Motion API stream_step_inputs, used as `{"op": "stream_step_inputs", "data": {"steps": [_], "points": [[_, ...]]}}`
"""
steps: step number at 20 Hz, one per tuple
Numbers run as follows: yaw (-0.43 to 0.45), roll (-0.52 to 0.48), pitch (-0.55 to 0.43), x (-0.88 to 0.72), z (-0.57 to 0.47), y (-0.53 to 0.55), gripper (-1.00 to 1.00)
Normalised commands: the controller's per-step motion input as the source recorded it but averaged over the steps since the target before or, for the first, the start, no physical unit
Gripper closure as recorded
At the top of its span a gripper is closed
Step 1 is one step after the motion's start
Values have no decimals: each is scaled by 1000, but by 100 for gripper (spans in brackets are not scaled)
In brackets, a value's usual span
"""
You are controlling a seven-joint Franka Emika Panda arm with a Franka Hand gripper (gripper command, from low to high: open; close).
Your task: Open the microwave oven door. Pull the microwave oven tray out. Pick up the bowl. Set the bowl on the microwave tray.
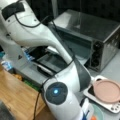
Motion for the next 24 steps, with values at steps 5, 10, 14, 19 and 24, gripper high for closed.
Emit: {"op": "stream_step_inputs", "data": {"steps": [5,10,14,19,24], "points": [[-117,164,-164,-118,-127,-6,100],[-186,132,-163,-127,-98,105,100],[-214,112,-162,-144,-83,182,100],[-202,81,-163,-178,-64,133,100],[-205,65,-139,-216,-85,134,100]]}}
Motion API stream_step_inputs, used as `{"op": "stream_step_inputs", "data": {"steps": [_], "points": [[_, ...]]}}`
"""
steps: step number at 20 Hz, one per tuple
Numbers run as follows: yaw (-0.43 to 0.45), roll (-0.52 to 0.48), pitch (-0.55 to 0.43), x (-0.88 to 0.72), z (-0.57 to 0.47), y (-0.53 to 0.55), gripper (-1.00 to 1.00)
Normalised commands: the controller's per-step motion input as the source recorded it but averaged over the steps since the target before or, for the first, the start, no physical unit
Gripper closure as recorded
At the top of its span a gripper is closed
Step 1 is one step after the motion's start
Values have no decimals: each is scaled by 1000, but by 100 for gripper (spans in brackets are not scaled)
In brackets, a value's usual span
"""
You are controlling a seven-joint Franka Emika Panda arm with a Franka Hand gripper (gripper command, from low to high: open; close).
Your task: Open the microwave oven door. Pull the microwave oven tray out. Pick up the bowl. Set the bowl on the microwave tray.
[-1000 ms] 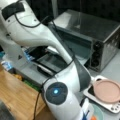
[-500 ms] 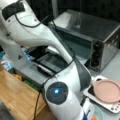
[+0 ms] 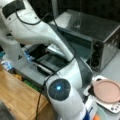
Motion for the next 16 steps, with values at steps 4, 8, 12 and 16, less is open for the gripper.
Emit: {"op": "stream_step_inputs", "data": {"steps": [4,8,12,16], "points": [[-204,41,-32,-357,121,183,100],[-183,-2,64,-524,458,225,100],[-121,-38,88,-630,577,268,100],[-86,-33,11,-539,263,289,100]]}}
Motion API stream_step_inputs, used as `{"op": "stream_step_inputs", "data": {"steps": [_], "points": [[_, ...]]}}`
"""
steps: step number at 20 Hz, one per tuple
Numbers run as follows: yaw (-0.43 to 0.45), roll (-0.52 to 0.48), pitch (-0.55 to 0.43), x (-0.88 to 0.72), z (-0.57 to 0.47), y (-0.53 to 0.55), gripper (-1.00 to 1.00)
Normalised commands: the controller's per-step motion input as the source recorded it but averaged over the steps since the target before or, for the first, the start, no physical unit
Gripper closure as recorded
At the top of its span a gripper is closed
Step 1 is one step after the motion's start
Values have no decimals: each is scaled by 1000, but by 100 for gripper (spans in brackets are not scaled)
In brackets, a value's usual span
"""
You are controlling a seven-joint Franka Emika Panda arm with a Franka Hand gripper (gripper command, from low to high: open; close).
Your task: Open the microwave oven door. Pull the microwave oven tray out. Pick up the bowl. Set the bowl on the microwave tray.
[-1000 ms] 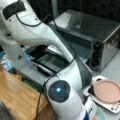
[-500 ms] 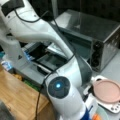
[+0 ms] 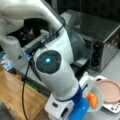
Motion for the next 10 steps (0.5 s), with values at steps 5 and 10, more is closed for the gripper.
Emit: {"op": "stream_step_inputs", "data": {"steps": [5,10], "points": [[-150,42,-46,-437,85,371,100],[-258,56,-39,-498,123,459,100]]}}
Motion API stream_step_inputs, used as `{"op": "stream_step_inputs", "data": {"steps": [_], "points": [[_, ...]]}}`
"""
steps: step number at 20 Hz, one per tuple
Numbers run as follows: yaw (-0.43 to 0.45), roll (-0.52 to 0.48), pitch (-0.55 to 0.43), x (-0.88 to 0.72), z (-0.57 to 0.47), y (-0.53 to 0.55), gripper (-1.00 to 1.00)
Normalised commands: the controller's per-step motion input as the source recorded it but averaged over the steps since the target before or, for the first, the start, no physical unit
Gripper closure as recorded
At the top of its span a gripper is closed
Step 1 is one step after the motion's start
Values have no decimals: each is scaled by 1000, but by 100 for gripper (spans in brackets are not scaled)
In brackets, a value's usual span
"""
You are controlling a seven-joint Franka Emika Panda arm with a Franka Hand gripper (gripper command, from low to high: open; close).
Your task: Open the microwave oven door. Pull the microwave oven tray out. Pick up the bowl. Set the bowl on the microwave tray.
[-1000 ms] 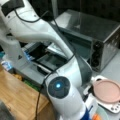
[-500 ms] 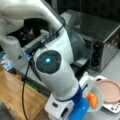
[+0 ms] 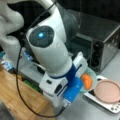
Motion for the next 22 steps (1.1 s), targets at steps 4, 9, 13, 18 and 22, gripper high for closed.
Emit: {"op": "stream_step_inputs", "data": {"steps": [4,9,13,18,22], "points": [[-235,31,-94,-592,-15,464,100],[-165,70,-155,-675,-134,421,100],[-128,104,-229,-674,-288,337,100],[-71,89,-280,-589,-330,291,100],[-33,72,-307,-505,-261,328,100]]}}
